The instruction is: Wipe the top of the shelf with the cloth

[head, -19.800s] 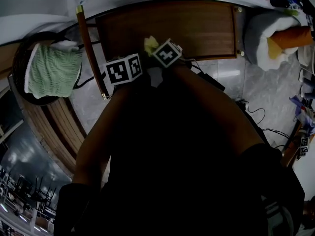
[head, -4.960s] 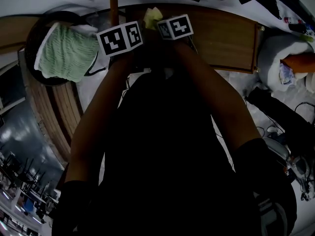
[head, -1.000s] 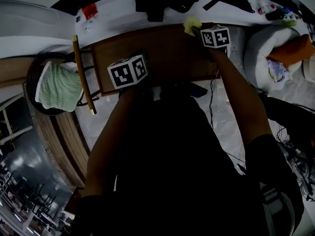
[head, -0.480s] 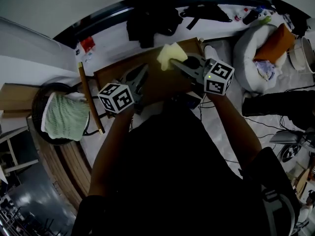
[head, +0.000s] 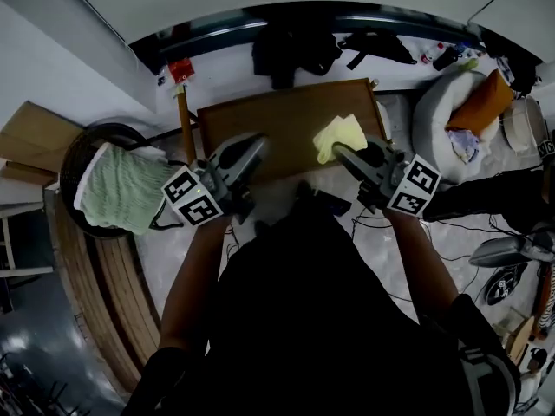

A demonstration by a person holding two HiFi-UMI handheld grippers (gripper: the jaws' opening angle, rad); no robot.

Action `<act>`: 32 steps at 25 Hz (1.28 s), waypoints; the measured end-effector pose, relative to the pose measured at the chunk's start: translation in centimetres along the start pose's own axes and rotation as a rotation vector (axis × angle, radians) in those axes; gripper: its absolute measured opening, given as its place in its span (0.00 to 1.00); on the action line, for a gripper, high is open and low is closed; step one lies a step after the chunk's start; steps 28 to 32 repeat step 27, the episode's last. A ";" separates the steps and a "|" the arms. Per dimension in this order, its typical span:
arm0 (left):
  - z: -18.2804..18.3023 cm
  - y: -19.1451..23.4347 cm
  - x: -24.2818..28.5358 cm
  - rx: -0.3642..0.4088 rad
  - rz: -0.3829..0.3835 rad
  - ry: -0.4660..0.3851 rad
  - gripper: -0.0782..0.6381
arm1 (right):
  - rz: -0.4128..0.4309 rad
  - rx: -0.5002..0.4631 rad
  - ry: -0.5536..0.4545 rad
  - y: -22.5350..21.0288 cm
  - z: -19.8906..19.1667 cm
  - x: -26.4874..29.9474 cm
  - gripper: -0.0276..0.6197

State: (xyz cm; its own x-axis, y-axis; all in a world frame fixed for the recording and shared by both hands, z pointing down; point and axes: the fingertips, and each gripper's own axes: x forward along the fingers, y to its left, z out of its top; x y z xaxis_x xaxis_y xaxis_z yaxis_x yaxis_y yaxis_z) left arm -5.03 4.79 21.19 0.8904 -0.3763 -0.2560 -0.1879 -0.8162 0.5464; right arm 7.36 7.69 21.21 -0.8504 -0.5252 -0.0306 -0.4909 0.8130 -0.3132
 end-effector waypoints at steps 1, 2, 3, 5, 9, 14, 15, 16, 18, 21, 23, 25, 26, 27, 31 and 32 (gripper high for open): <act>0.2 -0.7 -1.2 0.008 -0.002 -0.013 0.12 | 0.000 -0.007 0.003 1.3 -0.3 -0.1 0.11; 0.3 -1.4 -2.1 0.017 -0.004 -0.022 0.12 | -0.002 -0.017 0.006 2.5 -0.6 -0.4 0.11; 0.3 -2.1 -2.9 0.027 -0.010 -0.028 0.12 | -0.004 -0.028 0.012 3.6 -0.9 -0.6 0.11; 0.2 -3.5 -4.1 0.038 -0.026 -0.027 0.12 | 0.000 -0.044 0.031 5.6 -1.6 -0.7 0.11; -1.8 -5.2 -5.9 0.007 -0.052 0.003 0.12 | 0.021 -0.063 0.086 8.1 -3.1 -0.4 0.11; -5.0 -5.9 -8.7 -0.089 -0.003 -0.021 0.12 | 0.035 -0.061 0.178 8.6 -5.5 -1.5 0.11; -5.3 -6.4 -9.1 -0.105 0.000 -0.033 0.12 | 0.043 -0.057 0.180 8.9 -5.5 -1.9 0.11; -5.6 -6.8 -9.5 -0.113 0.006 -0.037 0.12 | 0.052 -0.054 0.183 9.2 -5.5 -2.1 0.11; -6.4 -7.2 -10.1 -0.109 0.038 -0.016 0.12 | 0.072 -0.052 0.197 9.6 -5.5 -2.3 0.11; -7.7 -7.3 -10.0 -0.102 0.087 0.031 0.13 | 0.102 -0.083 0.224 10.6 -4.9 -3.0 0.11; -9.3 -8.1 -9.2 -0.095 0.088 0.064 0.13 | 0.137 -0.106 0.229 11.6 -4.3 -4.6 0.11; -11.9 -8.3 -8.5 -0.122 0.082 0.096 0.13 | 0.169 -0.103 0.226 12.2 -4.3 -6.4 0.11; -13.2 -8.1 -8.2 -0.154 0.082 0.104 0.13 | 0.179 -0.088 0.223 12.3 -4.5 -7.4 0.11; -14.6 -7.9 -7.9 -0.192 0.083 0.110 0.13 | 0.186 -0.070 0.221 12.3 -4.7 -8.4 0.11; -14.6 -7.9 -7.9 -0.192 0.083 0.110 0.13 | 0.186 -0.070 0.221 12.3 -4.7 -8.4 0.11; -14.6 -7.9 -7.9 -0.192 0.083 0.110 0.13 | 0.186 -0.070 0.221 12.3 -4.7 -8.4 0.11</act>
